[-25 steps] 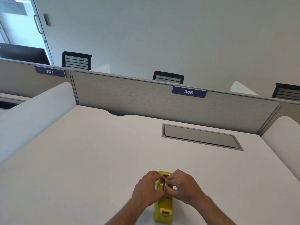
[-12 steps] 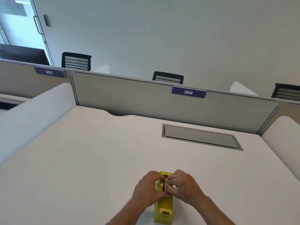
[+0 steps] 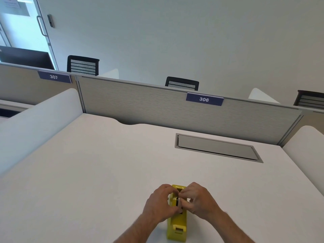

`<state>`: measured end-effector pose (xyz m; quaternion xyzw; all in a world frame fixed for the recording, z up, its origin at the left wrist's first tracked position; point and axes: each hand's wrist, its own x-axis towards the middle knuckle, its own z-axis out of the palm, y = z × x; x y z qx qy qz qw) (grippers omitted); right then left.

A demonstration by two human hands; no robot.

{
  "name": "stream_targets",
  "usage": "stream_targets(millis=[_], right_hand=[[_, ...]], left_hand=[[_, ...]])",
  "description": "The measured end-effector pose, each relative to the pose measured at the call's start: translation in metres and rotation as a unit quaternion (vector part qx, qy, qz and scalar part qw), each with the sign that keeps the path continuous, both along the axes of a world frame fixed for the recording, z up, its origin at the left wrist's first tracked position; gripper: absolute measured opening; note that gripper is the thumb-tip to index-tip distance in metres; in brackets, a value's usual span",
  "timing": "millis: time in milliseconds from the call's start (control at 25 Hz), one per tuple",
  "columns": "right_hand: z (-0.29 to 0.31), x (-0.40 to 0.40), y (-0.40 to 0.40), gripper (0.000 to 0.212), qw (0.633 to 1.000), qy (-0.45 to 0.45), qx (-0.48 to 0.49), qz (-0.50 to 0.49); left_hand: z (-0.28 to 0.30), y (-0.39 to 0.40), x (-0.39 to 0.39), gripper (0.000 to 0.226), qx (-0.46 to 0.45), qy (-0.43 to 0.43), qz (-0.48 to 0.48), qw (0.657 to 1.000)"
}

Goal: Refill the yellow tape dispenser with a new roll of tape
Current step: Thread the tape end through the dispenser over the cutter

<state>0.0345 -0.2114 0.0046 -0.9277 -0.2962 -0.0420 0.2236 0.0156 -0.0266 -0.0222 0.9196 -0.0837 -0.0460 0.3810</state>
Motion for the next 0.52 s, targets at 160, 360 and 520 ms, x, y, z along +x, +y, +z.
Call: stream_targets(millis=[160, 360, 520], right_hand=[[0.0001, 0.0002, -0.0026, 0.018, 1.0, 0.001, 0.006, -0.005], [-0.0013, 0.0019, -0.0029, 0.012, 1.0, -0.008, 0.007, -0.002], [-0.0018, 0.0064, -0.0044, 0.015, 1.0, -0.005, 0.012, -0.014]], left_hand=[[-0.0012, -0.0003, 0.0003, 0.056, 0.011, -0.007, -0.002, 1.0], [-0.0019, -0.0014, 0.0004, 0.058, 0.02, -0.01, -0.001, 1.0], [-0.0034, -0.0018, 0.0001, 0.061, 0.025, -0.005, 0.0, 1.0]])
